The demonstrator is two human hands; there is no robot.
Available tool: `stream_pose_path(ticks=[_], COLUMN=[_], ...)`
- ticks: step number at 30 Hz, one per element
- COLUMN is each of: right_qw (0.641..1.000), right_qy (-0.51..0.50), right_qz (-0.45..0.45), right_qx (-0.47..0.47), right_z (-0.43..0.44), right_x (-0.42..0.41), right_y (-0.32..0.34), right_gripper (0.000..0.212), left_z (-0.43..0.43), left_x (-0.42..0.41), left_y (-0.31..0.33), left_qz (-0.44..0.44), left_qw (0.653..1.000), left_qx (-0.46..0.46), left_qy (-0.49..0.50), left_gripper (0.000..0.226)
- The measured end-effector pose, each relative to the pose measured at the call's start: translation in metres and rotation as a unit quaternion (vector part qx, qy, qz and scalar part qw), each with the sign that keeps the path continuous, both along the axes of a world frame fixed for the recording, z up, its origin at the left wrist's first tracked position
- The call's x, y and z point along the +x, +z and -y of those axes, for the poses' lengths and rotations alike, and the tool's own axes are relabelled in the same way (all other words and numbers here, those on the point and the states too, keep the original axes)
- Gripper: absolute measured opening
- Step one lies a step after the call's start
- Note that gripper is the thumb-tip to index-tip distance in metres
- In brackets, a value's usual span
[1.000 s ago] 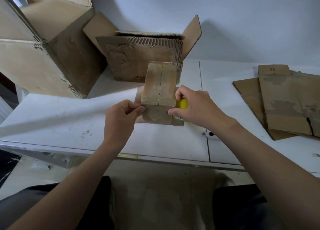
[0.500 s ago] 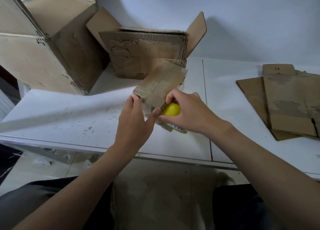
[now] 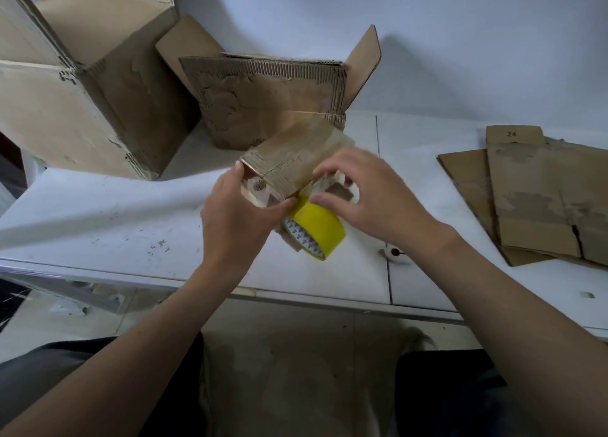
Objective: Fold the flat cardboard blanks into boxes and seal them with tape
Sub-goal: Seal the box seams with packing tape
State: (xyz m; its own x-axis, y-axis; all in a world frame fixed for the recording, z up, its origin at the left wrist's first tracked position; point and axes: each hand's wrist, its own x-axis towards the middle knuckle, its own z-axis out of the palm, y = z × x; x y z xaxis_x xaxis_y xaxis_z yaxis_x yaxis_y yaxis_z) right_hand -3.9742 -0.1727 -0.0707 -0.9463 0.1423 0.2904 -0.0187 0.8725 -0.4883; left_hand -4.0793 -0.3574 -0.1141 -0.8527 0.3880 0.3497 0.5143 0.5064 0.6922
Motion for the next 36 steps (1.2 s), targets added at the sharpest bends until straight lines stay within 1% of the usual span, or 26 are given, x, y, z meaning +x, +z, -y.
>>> stream_pose_path(ticks=[1,2,3,5,6,7,9,11,14,16,17,19,20,21,22,24,25,27,29,31,34,36], right_qw=[0.999,0.999,0.999,0.998,0.998,0.997,0.995,0.991,0.990,0.990,0.991,0.989,0.985,0.980,0.975,0.967,0.966,0.970,0.976,0.977,0.970,0.964], right_qy=[0.001,0.005,0.013,0.033,0.044,0.054,0.075,0.090,0.102,0.084,0.061,-0.006,-0.041,-0.074,-0.101,-0.135,-0.141,-0.137,-0.125,-0.121,-0.136,-0.152], right_qz=[-0.034,-0.048,-0.045,-0.008,0.007,0.016,0.024,0.025,0.013,-0.031,-0.064,-0.136,-0.164,-0.182,-0.189,-0.179,-0.166,-0.138,-0.114,-0.107,-0.139,-0.155], right_qx=[0.002,0.011,0.025,0.049,0.053,0.054,0.069,0.093,0.097,0.106,0.102,0.056,0.020,-0.021,-0.061,-0.124,-0.141,-0.147,-0.140,-0.137,-0.143,-0.156], right_z=[-0.003,-0.004,-0.005,-0.003,-0.002,0.000,0.002,0.006,0.010,0.009,0.009,0.010,0.012,0.015,0.018,0.021,0.022,0.023,0.024,0.027,0.033,0.037], right_x=[0.000,0.001,0.002,0.003,0.004,0.004,0.006,0.009,0.008,0.007,0.006,0.005,0.004,0.003,0.001,-0.003,-0.005,-0.007,-0.010,-0.015,-0.024,-0.030], right_y=[0.005,0.010,0.014,0.024,0.029,0.033,0.039,0.042,0.042,0.041,0.040,0.041,0.041,0.040,0.039,0.035,0.031,0.021,0.006,-0.009,-0.026,-0.033], right_gripper=[0.049,0.056,0.069,0.097,0.107,0.114,0.120,0.116,0.102,0.089,0.084,0.074,0.070,0.067,0.063,0.057,0.055,0.052,0.051,0.050,0.052,0.052], left_z=[0.003,0.005,0.007,0.009,0.011,0.013,0.017,0.021,0.024,0.024,0.024,0.026,0.027,0.029,0.030,0.031,0.030,0.029,0.026,0.023,0.016,0.012], left_x=[-0.001,-0.002,-0.001,0.005,0.008,0.011,0.011,0.006,0.001,0.002,0.003,0.005,0.006,0.008,0.011,0.017,0.020,0.022,0.023,0.024,0.031,0.034], left_y=[0.004,0.007,0.012,0.022,0.027,0.033,0.040,0.045,0.055,0.060,0.062,0.067,0.069,0.073,0.076,0.079,0.078,0.075,0.069,0.063,0.054,0.051], left_qz=[-0.015,-0.029,-0.043,-0.083,-0.109,-0.136,-0.185,-0.208,-0.179,-0.141,-0.125,-0.120,-0.123,-0.121,-0.115,-0.118,-0.132,-0.171,-0.179,-0.155,-0.169,-0.164], left_qw=[1.000,0.999,0.998,0.994,0.989,0.984,0.969,0.956,0.948,0.956,0.964,0.973,0.974,0.976,0.978,0.983,0.982,0.974,0.972,0.977,0.977,0.979], left_qx=[0.003,0.005,0.008,0.010,0.004,-0.007,-0.029,-0.039,-0.047,-0.036,-0.017,0.034,0.051,0.052,0.035,-0.032,-0.067,-0.111,-0.107,-0.086,-0.080,-0.075], left_qy=[-0.009,-0.020,-0.034,-0.073,-0.094,-0.117,-0.159,-0.205,-0.260,-0.253,-0.236,-0.196,-0.183,-0.175,-0.168,-0.138,-0.117,-0.098,-0.111,-0.118,-0.105,-0.098], left_gripper=[0.077,0.082,0.087,0.094,0.096,0.097,0.098,0.096,0.093,0.084,0.074,0.055,0.050,0.051,0.057,0.071,0.073,0.066,0.051,0.038,0.031,0.032])
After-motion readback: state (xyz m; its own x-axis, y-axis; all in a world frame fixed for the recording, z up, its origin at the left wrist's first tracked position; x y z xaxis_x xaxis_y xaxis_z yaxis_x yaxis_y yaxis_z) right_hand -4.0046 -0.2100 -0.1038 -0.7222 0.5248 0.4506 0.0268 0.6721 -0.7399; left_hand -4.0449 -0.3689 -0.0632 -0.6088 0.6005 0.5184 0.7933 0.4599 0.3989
